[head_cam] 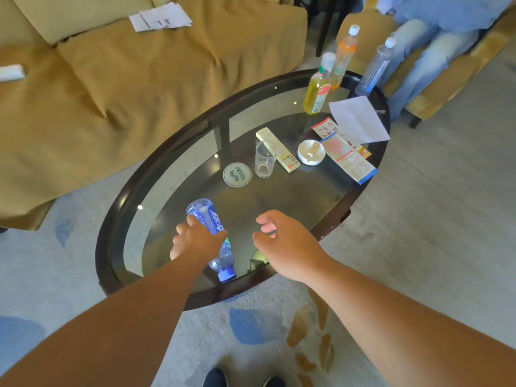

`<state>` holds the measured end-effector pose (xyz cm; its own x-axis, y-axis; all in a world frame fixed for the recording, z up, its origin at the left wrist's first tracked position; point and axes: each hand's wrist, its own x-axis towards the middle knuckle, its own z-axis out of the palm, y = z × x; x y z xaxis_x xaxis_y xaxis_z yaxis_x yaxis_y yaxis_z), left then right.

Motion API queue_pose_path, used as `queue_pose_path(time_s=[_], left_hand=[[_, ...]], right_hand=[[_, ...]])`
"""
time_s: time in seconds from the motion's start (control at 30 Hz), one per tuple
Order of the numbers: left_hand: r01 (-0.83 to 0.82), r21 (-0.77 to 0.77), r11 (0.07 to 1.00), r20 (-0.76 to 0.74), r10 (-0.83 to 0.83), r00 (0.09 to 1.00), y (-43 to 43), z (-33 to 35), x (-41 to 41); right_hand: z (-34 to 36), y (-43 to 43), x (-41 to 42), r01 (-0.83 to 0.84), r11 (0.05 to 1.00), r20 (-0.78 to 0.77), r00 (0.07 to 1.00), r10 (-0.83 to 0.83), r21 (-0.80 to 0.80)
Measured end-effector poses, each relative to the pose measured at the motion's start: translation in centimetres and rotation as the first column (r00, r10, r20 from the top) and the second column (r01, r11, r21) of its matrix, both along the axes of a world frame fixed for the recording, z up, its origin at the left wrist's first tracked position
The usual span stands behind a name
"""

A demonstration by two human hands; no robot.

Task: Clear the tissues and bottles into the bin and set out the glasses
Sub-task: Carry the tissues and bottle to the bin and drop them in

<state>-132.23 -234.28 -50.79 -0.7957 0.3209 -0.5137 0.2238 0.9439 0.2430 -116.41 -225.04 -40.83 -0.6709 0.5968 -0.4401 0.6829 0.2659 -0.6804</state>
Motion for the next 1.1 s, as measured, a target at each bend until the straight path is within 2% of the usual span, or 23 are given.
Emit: queue_pose_path(time_s=[0.27, 0.43, 0.67, 0.8, 0.9, 1.0, 1.1], left_hand=[[-0.035, -0.042, 0.998, -0.009, 0.035, 0.999, 1.6, -4.5, -1.6], [-0.11, 0.01, 0.994, 0.117, 0.108, 0.987, 1.5, -5.7, -2.2], [-0.075, 0.032, 0.997, 0.202, 0.067, 0.977, 0.9, -4.5, -1.4], [-0.127, 0.132, 0.983, 0.249, 0.091, 0.964, -0.1, -1.9, -1.3], [-0.198, 0.249, 0.948, 0.341, 0.105, 0.934, -1.3, 0.7, -1.4], [-0.223, 0.348, 0.911, 0.427, 0.058, 0.903, -2.4, 3.7, -1.2], [-0.195, 0.431, 0.881, 0.441, -0.017, 0.898, -3.1, 7.0, -0.8]], right_hand=[[-4.0, 0.1, -1.6, 0.058, 0.997, 0.051, 0.997, -0.056, -0.053], [-4.3, 0.2, -1.9, 0.055, 0.997, 0.077, 0.996, -0.051, -0.06], [-3.0, 0.3, -1.7, 0.046, 0.998, 0.094, 0.995, -0.041, -0.051], [-0.9, 0.1, -1.2, 0.033, 0.999, 0.101, 0.994, -0.03, -0.022], [1.4, -0.3, -0.7, 0.018, 1.0, 0.089, 0.996, -0.017, -0.011], [4.0, -0.7, -0.1, 0.022, 1.0, 0.067, 0.997, -0.022, 0.012], [6.9, -0.9, 0.7, 0.039, 0.999, 0.032, 0.999, -0.04, 0.026]])
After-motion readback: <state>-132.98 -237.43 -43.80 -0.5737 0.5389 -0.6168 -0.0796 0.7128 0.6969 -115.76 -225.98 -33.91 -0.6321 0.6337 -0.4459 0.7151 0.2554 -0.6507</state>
